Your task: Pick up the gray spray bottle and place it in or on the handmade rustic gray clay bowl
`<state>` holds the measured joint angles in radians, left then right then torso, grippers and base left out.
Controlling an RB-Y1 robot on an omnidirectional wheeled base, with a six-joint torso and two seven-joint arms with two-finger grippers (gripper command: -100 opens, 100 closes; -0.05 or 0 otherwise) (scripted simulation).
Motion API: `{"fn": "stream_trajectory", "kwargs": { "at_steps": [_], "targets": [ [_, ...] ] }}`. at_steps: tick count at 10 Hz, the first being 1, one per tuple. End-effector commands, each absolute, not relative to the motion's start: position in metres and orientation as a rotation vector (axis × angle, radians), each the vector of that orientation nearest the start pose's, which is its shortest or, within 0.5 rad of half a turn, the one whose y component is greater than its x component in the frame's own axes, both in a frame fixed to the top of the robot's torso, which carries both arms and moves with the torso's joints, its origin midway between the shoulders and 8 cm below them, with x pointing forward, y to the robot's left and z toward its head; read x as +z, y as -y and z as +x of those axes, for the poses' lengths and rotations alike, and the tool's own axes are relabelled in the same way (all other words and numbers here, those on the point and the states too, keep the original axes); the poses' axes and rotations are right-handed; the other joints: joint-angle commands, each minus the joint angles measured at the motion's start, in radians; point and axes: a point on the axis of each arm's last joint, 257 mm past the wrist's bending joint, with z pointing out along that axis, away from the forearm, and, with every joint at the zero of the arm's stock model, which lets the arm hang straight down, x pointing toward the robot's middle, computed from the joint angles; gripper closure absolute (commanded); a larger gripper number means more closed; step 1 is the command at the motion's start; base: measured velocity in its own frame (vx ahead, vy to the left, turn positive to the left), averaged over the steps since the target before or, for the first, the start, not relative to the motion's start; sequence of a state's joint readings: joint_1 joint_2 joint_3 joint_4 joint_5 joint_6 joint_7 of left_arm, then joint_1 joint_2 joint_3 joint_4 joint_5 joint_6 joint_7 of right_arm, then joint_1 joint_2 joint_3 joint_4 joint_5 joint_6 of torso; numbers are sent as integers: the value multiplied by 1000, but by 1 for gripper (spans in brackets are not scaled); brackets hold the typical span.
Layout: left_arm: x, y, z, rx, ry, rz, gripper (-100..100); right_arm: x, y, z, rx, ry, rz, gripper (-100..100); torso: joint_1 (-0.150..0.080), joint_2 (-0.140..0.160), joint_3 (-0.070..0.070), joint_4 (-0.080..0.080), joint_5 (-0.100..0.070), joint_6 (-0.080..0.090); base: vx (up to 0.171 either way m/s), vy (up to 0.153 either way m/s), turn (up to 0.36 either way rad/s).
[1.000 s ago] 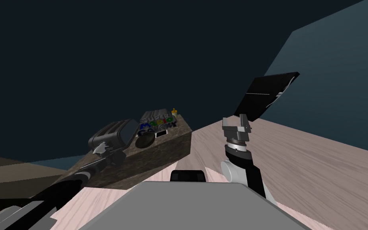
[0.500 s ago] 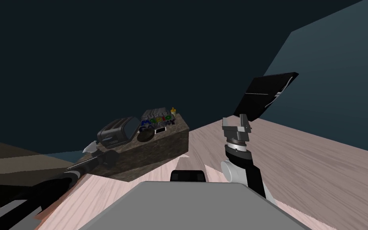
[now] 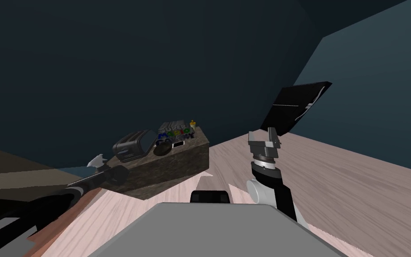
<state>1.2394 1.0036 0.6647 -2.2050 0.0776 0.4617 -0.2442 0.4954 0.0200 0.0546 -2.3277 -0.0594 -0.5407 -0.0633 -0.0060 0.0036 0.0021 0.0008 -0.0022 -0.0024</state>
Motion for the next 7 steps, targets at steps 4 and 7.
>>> {"fn": "stream_trajectory", "kwargs": {
  "at_steps": [4,7],
  "targets": [
    [-122,-610,245,404,-1961,-569,100,54,269,328,1474,-475,662,0,3,-9,-5,-2,1,3,65,-8,-3],
    [-114,-587,256,367,-1967,-538,100,54,269,328,1474,-475,662,0,5,-14,-8,-3,1,4,147,23,-5]
  ]
}}
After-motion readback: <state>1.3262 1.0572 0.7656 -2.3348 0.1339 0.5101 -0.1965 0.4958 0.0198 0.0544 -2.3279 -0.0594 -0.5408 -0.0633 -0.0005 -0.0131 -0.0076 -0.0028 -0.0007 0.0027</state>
